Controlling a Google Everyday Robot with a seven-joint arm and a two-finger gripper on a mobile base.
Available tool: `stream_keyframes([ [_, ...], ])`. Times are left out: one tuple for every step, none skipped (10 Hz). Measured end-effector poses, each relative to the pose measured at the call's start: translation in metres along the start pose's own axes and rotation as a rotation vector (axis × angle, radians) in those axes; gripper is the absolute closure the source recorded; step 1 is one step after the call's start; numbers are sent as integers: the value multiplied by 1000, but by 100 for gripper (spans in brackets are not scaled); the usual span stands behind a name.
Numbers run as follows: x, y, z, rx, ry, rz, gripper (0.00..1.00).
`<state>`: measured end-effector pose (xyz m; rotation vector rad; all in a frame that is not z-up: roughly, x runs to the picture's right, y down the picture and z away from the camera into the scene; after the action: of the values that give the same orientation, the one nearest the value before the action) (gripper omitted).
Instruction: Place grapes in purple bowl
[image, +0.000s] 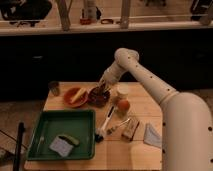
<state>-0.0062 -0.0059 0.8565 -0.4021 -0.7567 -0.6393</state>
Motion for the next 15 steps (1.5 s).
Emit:
stream_keyframes([
  [0, -1, 0, -5, -2, 1, 40],
  [2, -2, -1, -5, -1, 2, 29],
  [2, -1, -1, -7, -1, 3, 24],
  [3, -2, -2, -8, 1, 4, 20],
  [4, -2, -2, -10, 2, 4, 20],
  [4, -3, -2, -11, 3, 6, 20],
  [3, -3, -2, -11, 4, 10, 20],
  [4, -3, -4, -10, 8, 15, 20],
  [3, -4, -4, -8, 9, 18, 20],
  [2, -4, -5, -5, 10, 19, 20],
  [1, -4, -6, -1, 10, 22, 20],
  [0, -4, -6, 2, 8, 26, 20],
  [-2, -5, -6, 4, 5, 28, 20],
  [-3, -6, -6, 9, 1, 32, 20],
  [-3, -5, -5, 10, -4, 43, 20],
])
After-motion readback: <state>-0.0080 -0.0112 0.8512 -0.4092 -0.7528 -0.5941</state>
